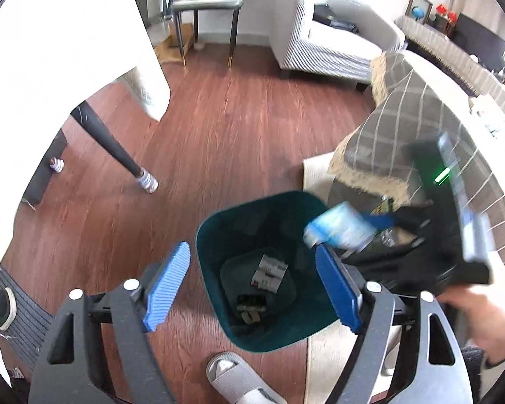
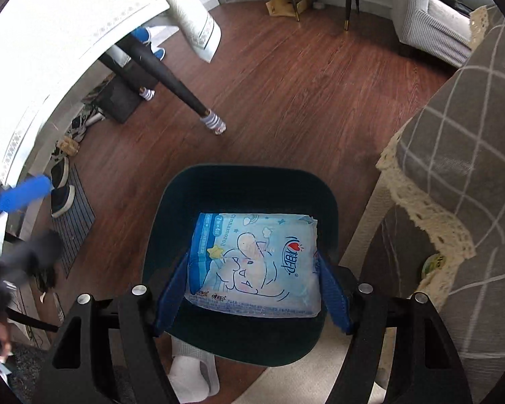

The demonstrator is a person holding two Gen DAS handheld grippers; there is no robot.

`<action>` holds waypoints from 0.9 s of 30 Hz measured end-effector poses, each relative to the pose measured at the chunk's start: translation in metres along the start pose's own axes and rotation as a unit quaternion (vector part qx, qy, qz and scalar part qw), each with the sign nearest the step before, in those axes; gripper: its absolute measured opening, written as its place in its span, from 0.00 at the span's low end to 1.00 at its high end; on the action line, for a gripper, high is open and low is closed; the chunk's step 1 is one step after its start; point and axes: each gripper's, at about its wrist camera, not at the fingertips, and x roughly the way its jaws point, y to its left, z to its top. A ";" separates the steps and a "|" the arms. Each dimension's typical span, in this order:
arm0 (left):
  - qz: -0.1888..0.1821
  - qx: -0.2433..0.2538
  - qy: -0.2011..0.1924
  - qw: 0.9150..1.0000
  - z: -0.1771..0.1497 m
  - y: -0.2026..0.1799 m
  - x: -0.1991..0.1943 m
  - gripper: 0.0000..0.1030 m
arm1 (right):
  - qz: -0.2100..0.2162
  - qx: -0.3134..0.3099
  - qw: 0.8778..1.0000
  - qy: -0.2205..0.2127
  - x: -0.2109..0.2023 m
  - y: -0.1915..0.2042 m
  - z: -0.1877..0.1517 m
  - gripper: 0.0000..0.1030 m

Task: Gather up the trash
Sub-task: 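Open both tools to drop the tissue and wet-wipe packs into the bin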

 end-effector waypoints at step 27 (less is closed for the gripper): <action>-0.037 -0.008 -0.112 0.993 0.033 -0.032 -0.085 0.51 | -0.030 -0.069 0.995 0.059 0.043 0.009 -0.039 0.82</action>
